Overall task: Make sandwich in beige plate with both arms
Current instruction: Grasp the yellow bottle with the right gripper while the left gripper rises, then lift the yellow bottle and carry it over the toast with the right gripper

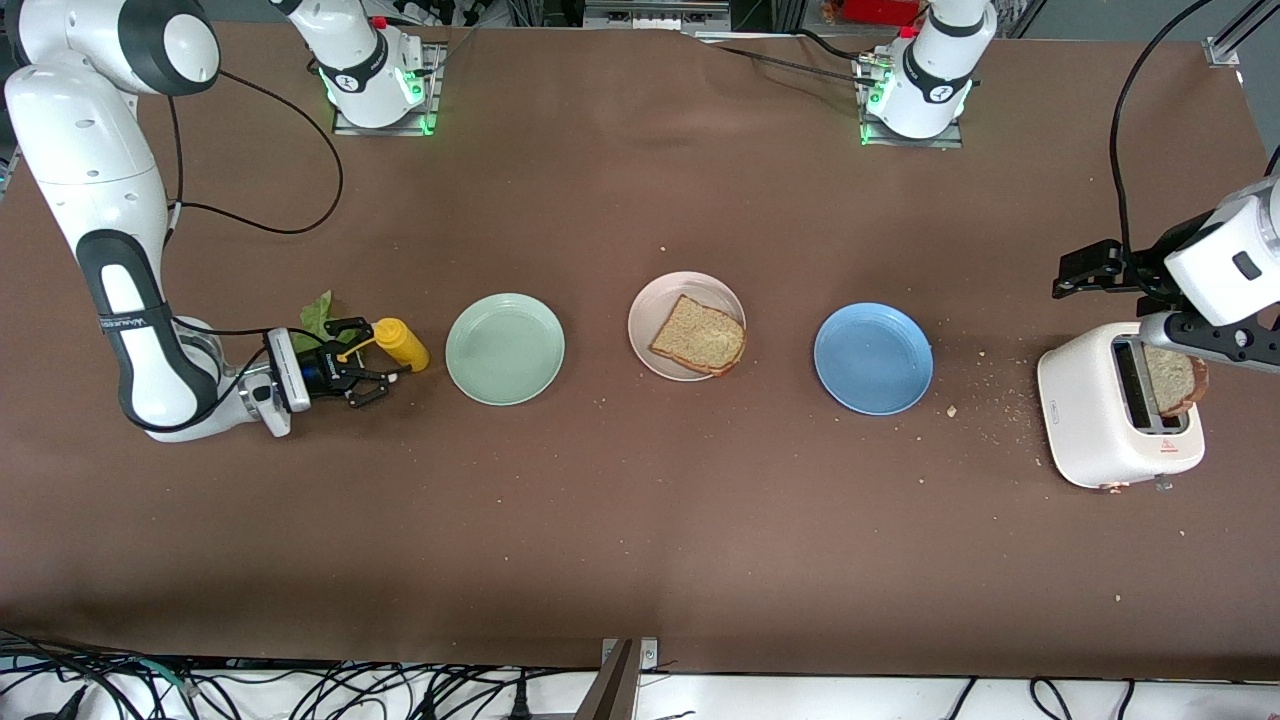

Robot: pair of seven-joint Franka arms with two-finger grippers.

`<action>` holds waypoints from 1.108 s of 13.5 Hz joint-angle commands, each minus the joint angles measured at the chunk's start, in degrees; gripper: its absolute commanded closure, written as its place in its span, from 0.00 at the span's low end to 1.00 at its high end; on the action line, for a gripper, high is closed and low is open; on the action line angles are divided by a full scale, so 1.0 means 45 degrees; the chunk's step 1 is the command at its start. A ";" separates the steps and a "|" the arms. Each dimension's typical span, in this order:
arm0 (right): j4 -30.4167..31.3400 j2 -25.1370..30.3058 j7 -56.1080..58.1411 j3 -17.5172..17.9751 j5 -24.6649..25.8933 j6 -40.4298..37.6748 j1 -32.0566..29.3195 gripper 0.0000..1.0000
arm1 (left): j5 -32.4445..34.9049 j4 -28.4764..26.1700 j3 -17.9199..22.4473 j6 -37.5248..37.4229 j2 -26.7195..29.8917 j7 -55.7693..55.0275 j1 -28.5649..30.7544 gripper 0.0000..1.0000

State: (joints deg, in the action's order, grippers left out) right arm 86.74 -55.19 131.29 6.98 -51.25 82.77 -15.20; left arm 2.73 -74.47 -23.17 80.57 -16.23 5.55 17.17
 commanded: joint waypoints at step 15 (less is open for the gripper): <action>-0.5387 0.2421 -1.2820 0.0030 0.3009 -0.1927 0.3394 1.00 | -0.0744 -0.3689 0.4173 0.1394 0.3139 -0.0178 -0.4011 0.00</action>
State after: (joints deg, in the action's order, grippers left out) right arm 67.51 -42.51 80.60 7.67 -39.58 76.76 -2.10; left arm 0.95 -90.32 -5.42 86.35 -2.84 5.11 -0.31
